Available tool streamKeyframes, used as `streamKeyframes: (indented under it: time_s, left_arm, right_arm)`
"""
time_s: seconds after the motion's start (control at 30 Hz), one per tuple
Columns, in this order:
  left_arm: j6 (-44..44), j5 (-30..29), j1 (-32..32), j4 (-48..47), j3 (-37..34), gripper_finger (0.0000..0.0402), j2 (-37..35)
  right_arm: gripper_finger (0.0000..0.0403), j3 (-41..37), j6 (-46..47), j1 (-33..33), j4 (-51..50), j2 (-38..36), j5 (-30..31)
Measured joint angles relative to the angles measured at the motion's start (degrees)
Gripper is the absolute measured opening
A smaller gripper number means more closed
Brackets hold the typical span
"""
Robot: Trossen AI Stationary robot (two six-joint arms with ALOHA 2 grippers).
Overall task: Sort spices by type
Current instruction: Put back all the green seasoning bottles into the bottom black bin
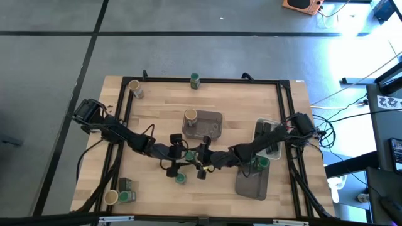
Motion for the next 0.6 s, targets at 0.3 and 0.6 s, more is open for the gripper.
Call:
streamKeyframes:
  time_s: [0.3,0.6]
  left_arm:
    - [-0.3,0.3,-0.3,-4.3,0.0,0.0272,-0.3]
    - [-0.3,0.3,-0.3,-4.4,0.0,0.0269,-0.2]
  right_arm:
    - [0.0205,0.0,-0.3,6.3,-14.7,-12.1,6.9]
    - [0.0205,0.1,9.7,16.1,-29.8,-22.1,7.4]
